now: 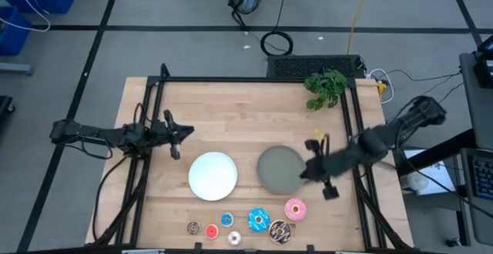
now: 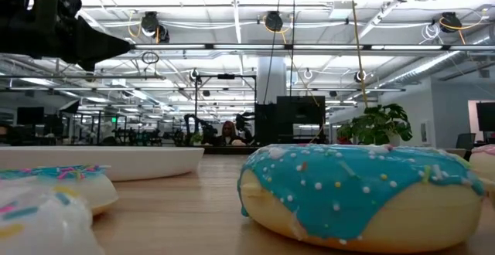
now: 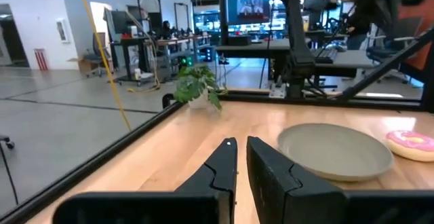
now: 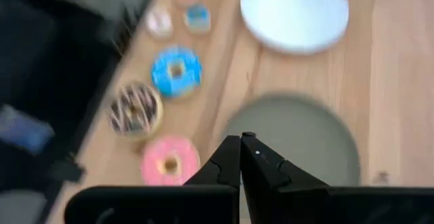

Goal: Pick & Place donuts
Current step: Put the big pink donut on the gray plate

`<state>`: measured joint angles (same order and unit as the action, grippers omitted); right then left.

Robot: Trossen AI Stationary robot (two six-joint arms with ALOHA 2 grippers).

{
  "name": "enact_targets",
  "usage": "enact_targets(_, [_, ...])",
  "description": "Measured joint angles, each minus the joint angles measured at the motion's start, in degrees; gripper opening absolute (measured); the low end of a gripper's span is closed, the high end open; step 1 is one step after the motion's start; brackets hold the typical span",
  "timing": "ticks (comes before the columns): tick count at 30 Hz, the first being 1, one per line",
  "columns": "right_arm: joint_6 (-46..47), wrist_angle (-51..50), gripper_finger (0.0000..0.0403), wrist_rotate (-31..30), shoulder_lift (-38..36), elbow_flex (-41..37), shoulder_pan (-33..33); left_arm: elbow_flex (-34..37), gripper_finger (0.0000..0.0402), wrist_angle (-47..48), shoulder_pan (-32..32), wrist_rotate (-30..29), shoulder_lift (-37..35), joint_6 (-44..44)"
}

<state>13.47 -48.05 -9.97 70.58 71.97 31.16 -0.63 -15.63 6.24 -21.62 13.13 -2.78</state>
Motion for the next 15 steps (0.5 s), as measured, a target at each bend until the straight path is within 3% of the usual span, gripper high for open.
enact_targets(6, [9.80,-2.61,0.0000,-7.91,8.68,1.42,4.96,0.01,0.0042,-0.90,0.00,-1.76,0.00,-1.23])
enact_targets(15, [21.34,-3.16,0.0015,-4.94,14.66,1.39,5.37,-0.01,0.0042,-0.97,0.00,-1.97,0.00,-1.41])
